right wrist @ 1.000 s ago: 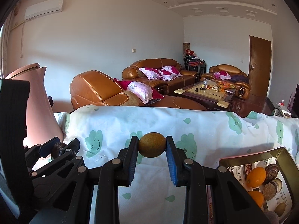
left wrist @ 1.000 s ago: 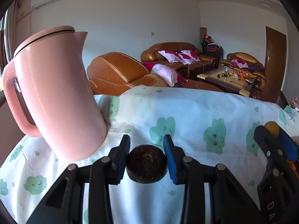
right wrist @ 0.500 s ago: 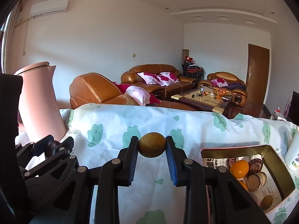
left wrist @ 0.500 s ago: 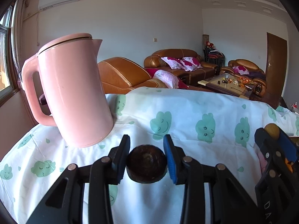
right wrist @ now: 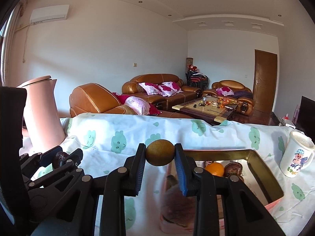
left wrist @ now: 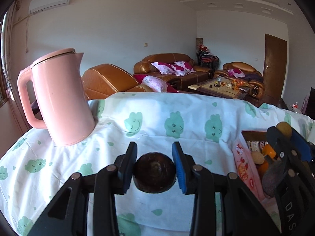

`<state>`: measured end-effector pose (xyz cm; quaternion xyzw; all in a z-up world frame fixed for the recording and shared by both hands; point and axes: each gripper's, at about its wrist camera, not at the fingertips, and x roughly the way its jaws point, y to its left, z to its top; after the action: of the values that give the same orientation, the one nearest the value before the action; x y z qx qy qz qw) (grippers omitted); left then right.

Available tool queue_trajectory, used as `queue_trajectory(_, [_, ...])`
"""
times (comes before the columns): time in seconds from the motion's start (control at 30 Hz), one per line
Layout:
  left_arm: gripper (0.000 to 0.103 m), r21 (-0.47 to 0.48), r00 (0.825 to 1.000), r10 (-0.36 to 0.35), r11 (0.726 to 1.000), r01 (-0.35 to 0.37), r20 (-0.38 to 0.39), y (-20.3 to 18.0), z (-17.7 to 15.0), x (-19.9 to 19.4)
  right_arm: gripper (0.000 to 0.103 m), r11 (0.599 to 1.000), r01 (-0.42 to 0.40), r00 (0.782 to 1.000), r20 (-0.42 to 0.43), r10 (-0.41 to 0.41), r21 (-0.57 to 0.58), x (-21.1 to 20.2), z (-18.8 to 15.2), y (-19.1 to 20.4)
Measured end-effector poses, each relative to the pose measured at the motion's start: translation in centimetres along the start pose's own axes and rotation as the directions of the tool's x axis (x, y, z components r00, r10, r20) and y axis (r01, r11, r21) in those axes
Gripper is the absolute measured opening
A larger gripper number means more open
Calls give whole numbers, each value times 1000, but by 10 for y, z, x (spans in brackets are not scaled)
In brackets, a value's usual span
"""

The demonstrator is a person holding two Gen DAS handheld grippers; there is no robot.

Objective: Organize fruits
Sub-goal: 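Carry both fruits over the pink tin and open both tools to drop them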

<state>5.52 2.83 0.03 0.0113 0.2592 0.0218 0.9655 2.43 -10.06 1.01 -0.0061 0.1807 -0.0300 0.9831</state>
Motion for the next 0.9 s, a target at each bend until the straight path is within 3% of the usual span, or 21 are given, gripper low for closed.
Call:
queue_trajectory(0.47, [39, 119, 987, -149, 983, 141, 64, -96, 2, -45, 31, 992, 109, 994, 21, -110, 65, -25, 1, -101])
queue_trajectory(0.9, [39, 153, 968, -247, 960, 236, 54, -159, 12, -38, 32, 985, 145, 989, -23, -144, 96, -10, 3, -158])
